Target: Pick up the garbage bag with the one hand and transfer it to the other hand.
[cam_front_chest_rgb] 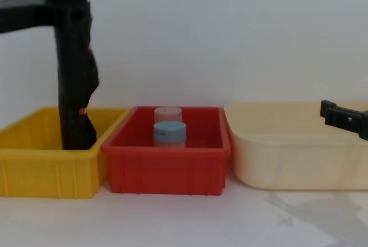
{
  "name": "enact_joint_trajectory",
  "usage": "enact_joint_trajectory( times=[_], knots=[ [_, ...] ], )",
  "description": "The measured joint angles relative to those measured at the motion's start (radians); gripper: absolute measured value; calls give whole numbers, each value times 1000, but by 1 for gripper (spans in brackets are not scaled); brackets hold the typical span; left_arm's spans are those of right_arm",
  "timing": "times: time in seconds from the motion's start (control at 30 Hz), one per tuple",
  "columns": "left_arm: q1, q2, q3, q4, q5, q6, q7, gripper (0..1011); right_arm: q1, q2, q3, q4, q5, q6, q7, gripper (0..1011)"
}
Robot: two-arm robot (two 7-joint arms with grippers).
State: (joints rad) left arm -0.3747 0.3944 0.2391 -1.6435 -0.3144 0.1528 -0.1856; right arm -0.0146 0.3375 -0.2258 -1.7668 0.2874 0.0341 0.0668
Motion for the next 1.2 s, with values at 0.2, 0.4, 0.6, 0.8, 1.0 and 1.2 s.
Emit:
enact_joint_trajectory(
  times=[0.2,0.4,0.6,0.8,1.0,1.2],
  knots=[
    [-62,-38,23,3,-13,28,-25,496,0,0,0,0,0,0,0,1001],
    [-109,-78,48,29,-23,53,-41,496,0,0,0,0,0,0,0,1000],
    [-156,-121,81,67,-38,81,-62,496,1,0,0,0,0,2,5,1001],
    [-190,-154,110,100,-53,100,-83,497,11,8,-5,-4,11,13,38,1000],
    [-219,-174,141,126,-67,119,-113,496,30,16,-12,-12,37,43,89,1001],
    [-237,-180,165,139,-80,134,-144,496,58,20,-17,-20,85,98,140,1001]
  ],
)
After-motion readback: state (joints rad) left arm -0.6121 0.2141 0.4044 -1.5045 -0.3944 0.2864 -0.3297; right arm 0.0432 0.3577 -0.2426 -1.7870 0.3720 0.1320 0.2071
